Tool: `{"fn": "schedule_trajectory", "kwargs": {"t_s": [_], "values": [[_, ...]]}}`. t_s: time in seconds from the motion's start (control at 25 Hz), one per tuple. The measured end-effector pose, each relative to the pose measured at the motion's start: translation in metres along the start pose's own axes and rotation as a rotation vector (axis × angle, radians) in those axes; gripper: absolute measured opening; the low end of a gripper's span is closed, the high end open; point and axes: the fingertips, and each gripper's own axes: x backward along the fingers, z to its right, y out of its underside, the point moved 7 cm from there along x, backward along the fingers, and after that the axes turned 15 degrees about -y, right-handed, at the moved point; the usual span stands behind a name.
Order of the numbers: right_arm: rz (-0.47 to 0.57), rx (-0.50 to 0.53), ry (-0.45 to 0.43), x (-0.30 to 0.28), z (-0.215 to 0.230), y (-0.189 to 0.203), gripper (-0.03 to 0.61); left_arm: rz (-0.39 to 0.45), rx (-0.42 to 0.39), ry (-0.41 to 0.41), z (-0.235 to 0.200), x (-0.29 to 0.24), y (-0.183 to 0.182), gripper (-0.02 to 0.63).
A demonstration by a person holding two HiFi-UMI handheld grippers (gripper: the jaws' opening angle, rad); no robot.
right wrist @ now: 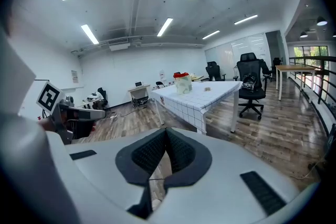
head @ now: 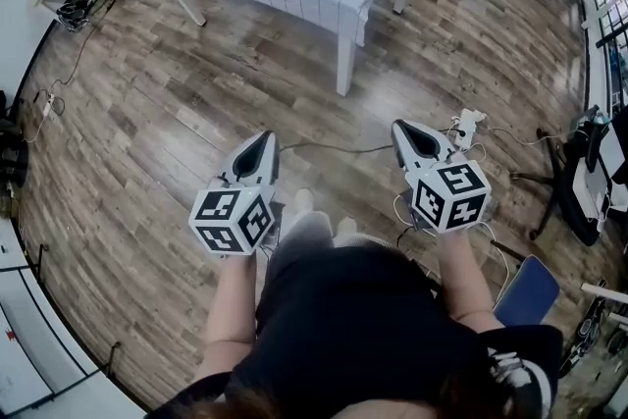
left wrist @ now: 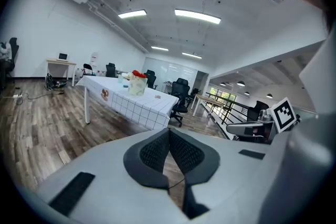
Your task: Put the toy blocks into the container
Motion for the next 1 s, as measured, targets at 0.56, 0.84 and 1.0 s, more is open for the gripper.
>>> {"fn": "schedule_trajectory", "kwargs": {"t_s": [0.56,0.84,1.0], "values": [[0.008,0.0,-0.046,-0.016,0.011,-0.018,0.015,0.03,0.046,0.031,-0.001,-0.016,-0.018,0.028],[-0.008,0.019,-0.093,-0.062,0.012,-0.036,0.015,0.015,-0.01,-0.034,-0.031,-0.041,-0.029,0.028],[0.028,0.013,-0.073,-0.095,0.019,-0.054,0.015,0.007,0.0,-0.031,-0.056,-0.067,-0.042,0.028]]}}
